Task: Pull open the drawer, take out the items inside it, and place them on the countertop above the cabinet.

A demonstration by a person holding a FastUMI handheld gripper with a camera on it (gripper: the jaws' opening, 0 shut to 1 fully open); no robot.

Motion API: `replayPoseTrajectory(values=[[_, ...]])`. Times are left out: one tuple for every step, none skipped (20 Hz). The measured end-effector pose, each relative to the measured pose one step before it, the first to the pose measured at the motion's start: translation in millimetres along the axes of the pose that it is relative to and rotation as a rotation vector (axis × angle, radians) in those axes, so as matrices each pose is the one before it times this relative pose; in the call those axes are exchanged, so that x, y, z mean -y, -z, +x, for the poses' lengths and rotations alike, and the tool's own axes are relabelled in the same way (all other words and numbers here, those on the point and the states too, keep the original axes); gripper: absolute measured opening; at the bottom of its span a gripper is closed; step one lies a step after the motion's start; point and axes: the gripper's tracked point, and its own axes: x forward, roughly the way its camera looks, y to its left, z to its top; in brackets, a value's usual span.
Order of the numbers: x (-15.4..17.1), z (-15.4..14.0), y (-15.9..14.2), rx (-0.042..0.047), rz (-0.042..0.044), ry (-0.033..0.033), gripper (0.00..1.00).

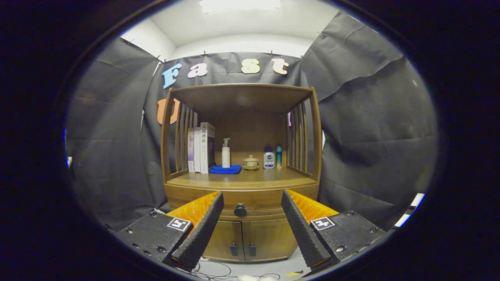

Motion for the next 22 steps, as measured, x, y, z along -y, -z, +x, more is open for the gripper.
replayPoseTrajectory(values=[[0.03,0.76,0.71,-0.00121,-0.00319,-0.00159,0.97],[-1.67,0.21,-0.62,-0.00146,-0.00214,-0.00142,0.97],[-0.81,1.52,2.06,-0.00502,-0.00065,-0.00263,0.97],[-2.02,1.83,1.17,-0.00142,-0.00010,-0.00517,0.97],[-0.39,3.10,0.87,0.00259,-0.00222,-0.00268,0.97],[-2.58,3.32,1.00,-0.00111,-0.00415,-0.00378,0.97],[-3.89,4.48,2.72,-0.00142,-0.00300,-0.01162,0.97],[-4.24,7.67,4.17,-0.00146,0.00049,-0.01455,0.97],[-3.61,8.44,6.23,-0.01089,0.00121,-0.00819,0.97],[-3.62,7.65,3.54,-0.00516,0.00581,-0.00908,0.97],[-5.20,9.36,2.56,0.00106,0.00518,-0.01078,0.97],[-3.53,9.03,2.60,0.00050,-0.00242,-0.00709,0.97],[-2.26,10.44,4.60,0.00651,-0.00872,-0.00345,0.97],[-1.18,10.97,6.54,-0.00076,-0.01341,0.00211,0.97],[-1.68,11.65,8.56,-0.00394,-0.01343,0.00252,0.97],[-1.41,11.26,7.23,0.00289,-0.01130,0.00470,0.97],[-0.47,12.18,9.36,-0.01085,-0.01151,0.00790,0.97],[0.42,12.90,8.74,-0.00838,-0.00569,0.00776,0.97],[-0.85,11.75,8.52,-0.00796,0.00480,0.00539,0.97],[1.12,11.26,9.06,-0.01738,0.01015,0.00916,0.97],[0.79,9.91,8.87,-0.00990,0.00886,0.00214,0.97],[1.48,10.48,10.40,-0.01973,-0.00254,0.00591,0.97]])
